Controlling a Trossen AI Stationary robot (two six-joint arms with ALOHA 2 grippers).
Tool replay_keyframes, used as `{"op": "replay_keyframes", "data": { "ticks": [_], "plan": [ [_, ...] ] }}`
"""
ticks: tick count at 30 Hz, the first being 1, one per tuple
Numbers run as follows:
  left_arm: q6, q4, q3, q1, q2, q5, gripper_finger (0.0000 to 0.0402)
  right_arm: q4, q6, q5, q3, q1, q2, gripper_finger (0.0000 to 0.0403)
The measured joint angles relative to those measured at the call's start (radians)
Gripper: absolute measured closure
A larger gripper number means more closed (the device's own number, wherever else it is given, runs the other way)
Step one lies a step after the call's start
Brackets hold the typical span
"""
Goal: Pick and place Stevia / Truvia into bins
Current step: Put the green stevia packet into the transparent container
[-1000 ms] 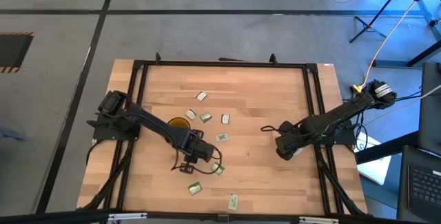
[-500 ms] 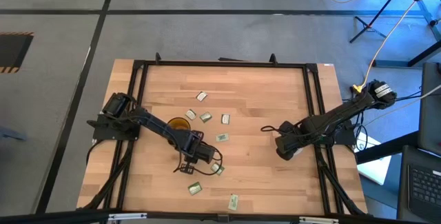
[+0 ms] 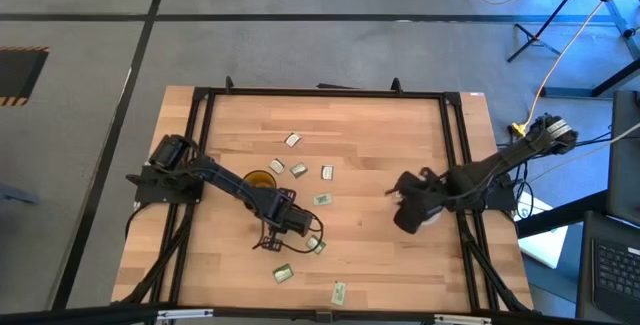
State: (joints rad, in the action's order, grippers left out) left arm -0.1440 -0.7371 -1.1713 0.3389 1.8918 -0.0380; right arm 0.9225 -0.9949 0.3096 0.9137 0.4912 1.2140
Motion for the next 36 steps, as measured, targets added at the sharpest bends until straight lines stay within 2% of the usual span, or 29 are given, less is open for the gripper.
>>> {"op": "replay_keyframes", "data": {
  "ticks": [6,8,10,13,18,21,25,28,36],
  "plan": [
    [0.029,-0.025,-0.066,0.002,0.005,0.006,0.0397,-0.490,0.428,0.030,-0.042,0.016,0.019,0.0290],
    [0.045,-0.023,-0.092,0.001,0.004,-0.027,0.0398,-0.636,0.516,0.029,-0.065,0.016,0.033,0.0290],
    [0.060,-0.026,-0.119,0.001,0.004,-0.094,0.0399,-0.704,0.556,0.030,-0.076,0.016,0.050,0.0290],
    [0.079,-0.023,-0.160,0.002,0.003,-0.267,0.0397,-0.715,0.564,0.029,-0.077,0.005,0.072,0.0290],
    [0.086,0.034,-0.205,0.001,0.000,-0.665,0.0399,-0.727,0.562,0.033,-0.077,-0.021,0.112,0.0290],
    [0.158,0.133,-0.206,0.000,0.000,-0.807,0.0398,-0.732,0.565,0.065,-0.077,-0.039,0.137,0.0290],
    [0.259,0.248,-0.207,0.007,0.000,-0.822,0.0398,-0.736,0.588,0.083,-0.077,-0.075,0.171,0.0290],
    [0.273,0.310,-0.208,0.010,0.000,-0.826,0.0399,-0.753,0.588,0.145,-0.077,-0.098,0.189,0.0290],
    [0.292,0.333,-0.208,0.016,0.000,-0.853,0.0399,-0.812,0.666,0.172,-0.078,-0.137,0.201,0.0290]
  ]
}}
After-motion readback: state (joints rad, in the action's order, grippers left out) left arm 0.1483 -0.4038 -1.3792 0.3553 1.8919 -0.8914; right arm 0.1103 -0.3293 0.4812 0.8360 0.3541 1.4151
